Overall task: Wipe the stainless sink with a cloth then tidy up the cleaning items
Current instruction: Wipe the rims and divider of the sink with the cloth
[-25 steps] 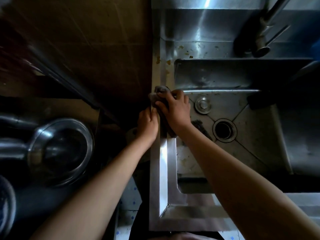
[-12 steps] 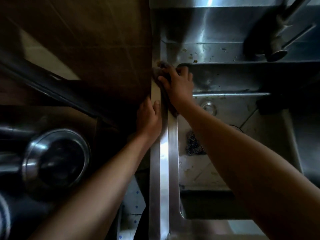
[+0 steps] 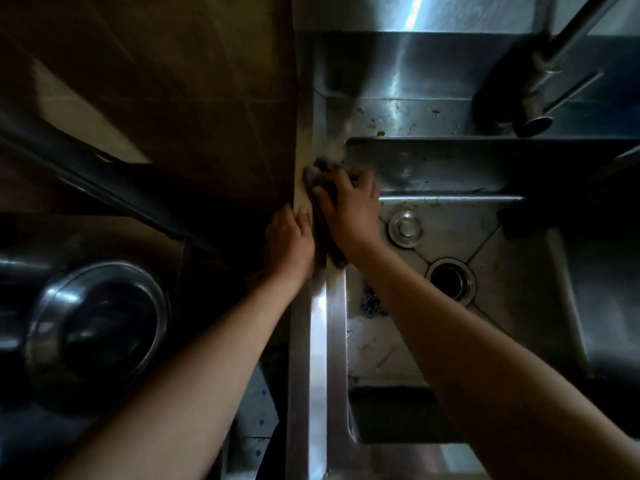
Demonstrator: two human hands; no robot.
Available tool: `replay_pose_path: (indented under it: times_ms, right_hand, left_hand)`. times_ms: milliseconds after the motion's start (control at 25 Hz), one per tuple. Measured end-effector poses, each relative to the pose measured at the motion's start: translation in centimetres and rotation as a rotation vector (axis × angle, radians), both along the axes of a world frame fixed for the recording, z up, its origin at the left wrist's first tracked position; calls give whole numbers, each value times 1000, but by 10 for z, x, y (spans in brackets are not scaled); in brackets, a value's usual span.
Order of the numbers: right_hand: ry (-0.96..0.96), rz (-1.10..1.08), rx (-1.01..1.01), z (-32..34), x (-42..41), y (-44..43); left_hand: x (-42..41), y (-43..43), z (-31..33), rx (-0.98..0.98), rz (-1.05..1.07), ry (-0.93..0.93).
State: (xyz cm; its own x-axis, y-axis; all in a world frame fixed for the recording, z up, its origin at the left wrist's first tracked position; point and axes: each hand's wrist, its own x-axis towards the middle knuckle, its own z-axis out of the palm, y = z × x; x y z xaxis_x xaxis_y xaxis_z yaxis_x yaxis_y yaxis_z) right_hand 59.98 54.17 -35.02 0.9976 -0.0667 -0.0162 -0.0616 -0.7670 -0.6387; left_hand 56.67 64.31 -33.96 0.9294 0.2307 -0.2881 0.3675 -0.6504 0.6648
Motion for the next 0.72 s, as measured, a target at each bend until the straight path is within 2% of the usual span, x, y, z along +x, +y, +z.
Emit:
replay_pose_path:
  times_ms: [120,440,720]
  right_hand:
    - [-15,38,-35,0,-3,3]
    - [-44,113,-160,2,58,4]
    - [-11,6,-155,10,94,3]
  left_hand:
    - [2,-1,2,-33,8,-29]
    - [-2,-1,1,-45,19,-99]
    - [-2,-2,2,-84,47,-38]
